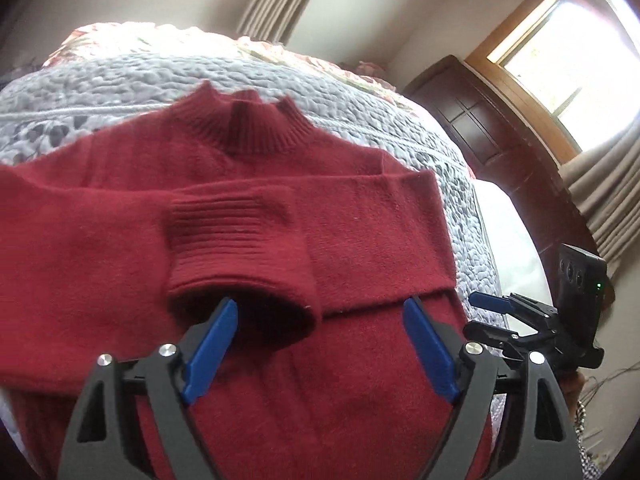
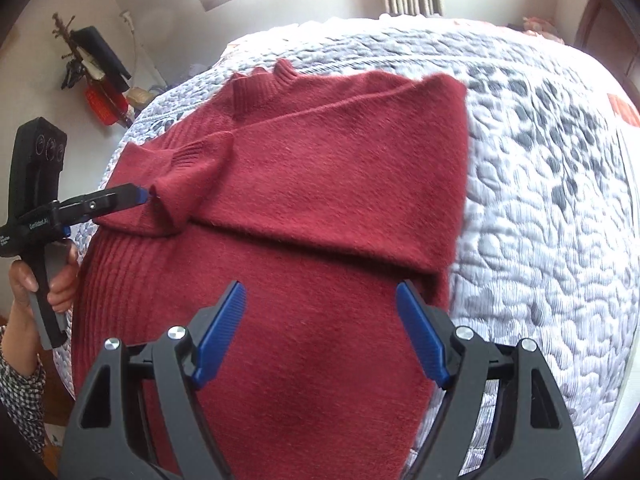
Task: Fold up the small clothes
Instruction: 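Grasp the crossed sleeve cuff with the right tool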
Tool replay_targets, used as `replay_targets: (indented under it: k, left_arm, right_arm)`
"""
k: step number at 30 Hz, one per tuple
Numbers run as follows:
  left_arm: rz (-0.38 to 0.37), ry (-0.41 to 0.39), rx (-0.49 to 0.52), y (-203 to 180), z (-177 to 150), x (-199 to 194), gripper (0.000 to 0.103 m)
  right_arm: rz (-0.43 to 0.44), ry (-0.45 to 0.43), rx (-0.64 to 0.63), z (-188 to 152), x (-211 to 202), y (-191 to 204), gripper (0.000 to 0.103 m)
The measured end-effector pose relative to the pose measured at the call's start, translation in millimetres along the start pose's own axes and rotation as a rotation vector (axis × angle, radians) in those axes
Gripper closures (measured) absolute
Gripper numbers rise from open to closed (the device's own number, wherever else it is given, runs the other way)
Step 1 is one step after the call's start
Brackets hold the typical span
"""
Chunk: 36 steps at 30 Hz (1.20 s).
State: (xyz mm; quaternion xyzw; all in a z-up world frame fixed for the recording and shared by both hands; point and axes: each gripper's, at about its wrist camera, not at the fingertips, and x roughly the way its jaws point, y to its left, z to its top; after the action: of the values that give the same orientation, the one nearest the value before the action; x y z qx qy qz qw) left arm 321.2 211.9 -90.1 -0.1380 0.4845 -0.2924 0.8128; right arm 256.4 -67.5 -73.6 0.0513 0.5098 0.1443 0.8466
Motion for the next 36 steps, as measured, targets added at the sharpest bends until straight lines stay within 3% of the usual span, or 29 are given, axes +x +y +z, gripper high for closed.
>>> replay_targets:
  k: [1,5,7,11,14,19,20,21,23,24,26,31,33,36]
  left_arm:
    - [0.014,-0.013,-0.016,10,-1,-12,0.017]
    - [0.261,-0.088,-0.060,53,6,-55,0.017]
    - [0.345,-0.081,-0.093,73,10,-66,0.017]
    - [0.376,-0.016,-0.155,106,15,-64,0.019]
    - [0.403,0.038,-0.167,118,14,-46,0.020]
    - [0.390,0.051,-0.175,130,9,-33,0.020]
    - [0.384,0.046,-0.180,131,9,-33,0.020]
    - [0.376,0.043,-0.183,133,9,-33,0.020]
    - [0.370,0.037,-0.182,135,8,-33,0.020]
    - [0.368,0.037,-0.179,134,8,-32,0.020]
    - [0.366,0.031,-0.173,134,7,-31,0.020]
    - [0.378,0.015,-0.163,133,6,-31,0.019]
    - [0.396,0.013,-0.151,130,4,-29,0.019]
    - [0.420,0.009,-0.142,126,3,-28,0.019]
  right_arm:
    - [-0.005,0.000,-0.015,4,0,6,0.026]
    - [0.020,-0.002,-0.099,33,1,45,0.026]
    - [0.014,0.003,-0.142,49,7,70,0.026]
    - [0.053,0.059,-0.244,73,32,124,0.026]
    - [0.020,0.091,-0.313,80,56,154,0.026]
    - [-0.031,0.152,-0.367,85,97,176,0.027]
    - [-0.054,0.156,-0.378,84,104,178,0.036]
    - [-0.077,0.161,-0.387,84,111,179,0.056]
    - [-0.106,0.159,-0.367,84,118,175,0.081]
    - [-0.095,0.150,-0.336,86,118,168,0.089]
    - [-0.048,0.115,-0.263,87,109,152,0.091]
    - [0.072,0.064,-0.029,75,83,88,0.088]
    - [0.070,0.083,0.018,63,79,66,0.067]
    - [0.074,0.072,0.042,51,72,41,0.047]
